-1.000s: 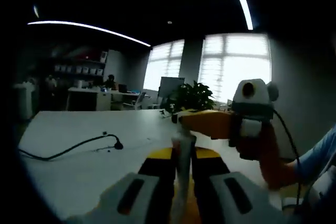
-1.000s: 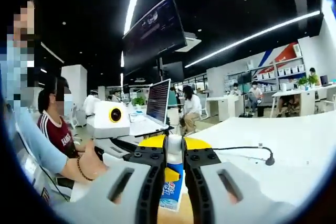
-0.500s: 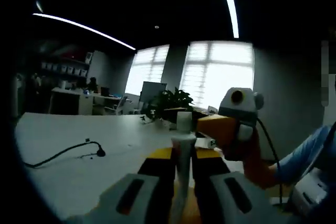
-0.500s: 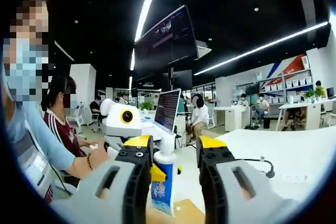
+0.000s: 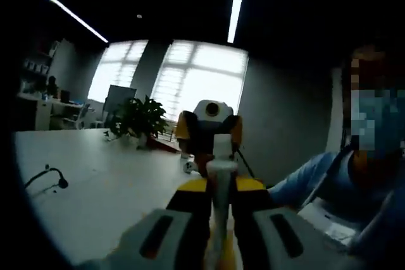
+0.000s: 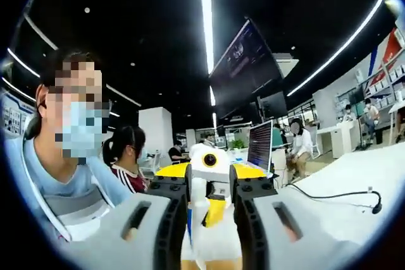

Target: Pick up the toothpaste unscrew the cap squeeze it onto the small board screw the cap back on and return it to the table

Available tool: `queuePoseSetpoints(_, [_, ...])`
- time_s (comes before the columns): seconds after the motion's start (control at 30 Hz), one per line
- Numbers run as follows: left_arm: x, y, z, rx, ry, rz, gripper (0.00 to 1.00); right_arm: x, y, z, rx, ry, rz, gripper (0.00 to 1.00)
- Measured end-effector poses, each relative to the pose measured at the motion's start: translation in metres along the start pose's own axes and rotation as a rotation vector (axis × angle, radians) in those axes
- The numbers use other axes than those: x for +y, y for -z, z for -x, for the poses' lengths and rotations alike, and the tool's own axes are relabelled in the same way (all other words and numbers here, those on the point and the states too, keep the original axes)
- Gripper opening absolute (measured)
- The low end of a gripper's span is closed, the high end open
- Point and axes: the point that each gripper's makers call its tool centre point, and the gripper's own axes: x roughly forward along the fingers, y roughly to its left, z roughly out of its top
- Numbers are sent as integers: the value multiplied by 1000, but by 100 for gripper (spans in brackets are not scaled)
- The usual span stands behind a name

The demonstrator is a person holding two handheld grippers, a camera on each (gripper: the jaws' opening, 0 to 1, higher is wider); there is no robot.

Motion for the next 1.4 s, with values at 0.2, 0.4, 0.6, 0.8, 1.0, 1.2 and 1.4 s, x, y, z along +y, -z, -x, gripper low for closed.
queuePoseSetpoints(0.2, [-14, 6, -6, 6, 108, 44, 11, 24, 6, -5, -24, -155, -106, 14])
queuePoseSetpoints(0.4, [-19, 9, -7, 1, 177, 104, 11, 38, 12, -6, -11, -253, -149, 15])
queuePoseSetpoints(0.6, [-24, 13, -9, 7, 216, 123, 11, 39, 15, -5, -6, -275, -157, 20])
queuePoseSetpoints(0.8, [-29, 17, -10, 26, 242, 108, 11, 41, 17, 1, 31, -334, -170, 21])
queuePoseSetpoints(1.0, [-32, 19, -12, 24, 264, 135, 11, 41, 3, 11, 37, -429, -219, 12])
queuePoseSetpoints(1.2, [4, 12, -9, 27, -11, -12, 11, 3, -4, 17, 86, -199, -121, 10])
queuePoseSetpoints(1.4, [60, 7, 8, 45, -442, -115, 10, -62, -1, 28, 169, 206, 4, 10])
